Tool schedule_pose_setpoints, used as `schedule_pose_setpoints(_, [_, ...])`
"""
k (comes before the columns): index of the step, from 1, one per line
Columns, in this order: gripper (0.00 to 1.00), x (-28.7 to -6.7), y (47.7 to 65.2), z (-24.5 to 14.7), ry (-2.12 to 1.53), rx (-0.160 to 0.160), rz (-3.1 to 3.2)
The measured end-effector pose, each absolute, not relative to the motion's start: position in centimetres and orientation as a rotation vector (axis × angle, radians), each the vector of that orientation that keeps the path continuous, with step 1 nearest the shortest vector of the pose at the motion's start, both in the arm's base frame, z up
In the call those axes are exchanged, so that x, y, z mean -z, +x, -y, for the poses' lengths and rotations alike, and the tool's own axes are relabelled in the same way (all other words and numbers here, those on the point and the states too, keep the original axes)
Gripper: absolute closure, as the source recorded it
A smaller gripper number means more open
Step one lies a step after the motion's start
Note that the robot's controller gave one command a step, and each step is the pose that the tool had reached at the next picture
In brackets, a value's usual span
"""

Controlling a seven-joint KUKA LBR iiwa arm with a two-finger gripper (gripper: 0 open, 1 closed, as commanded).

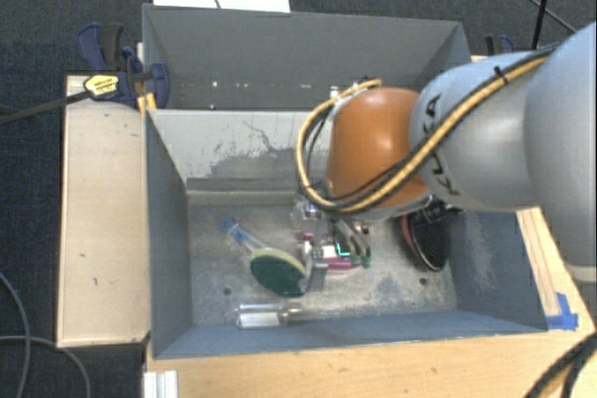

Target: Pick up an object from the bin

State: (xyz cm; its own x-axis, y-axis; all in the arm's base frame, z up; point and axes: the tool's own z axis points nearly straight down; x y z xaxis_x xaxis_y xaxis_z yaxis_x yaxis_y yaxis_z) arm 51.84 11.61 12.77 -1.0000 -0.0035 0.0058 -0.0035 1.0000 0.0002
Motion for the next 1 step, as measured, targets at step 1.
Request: schedule_pose_setpoints(1, [0.00, -7.10, 49.75, -13.97, -0.046, 0.001, 3.144])
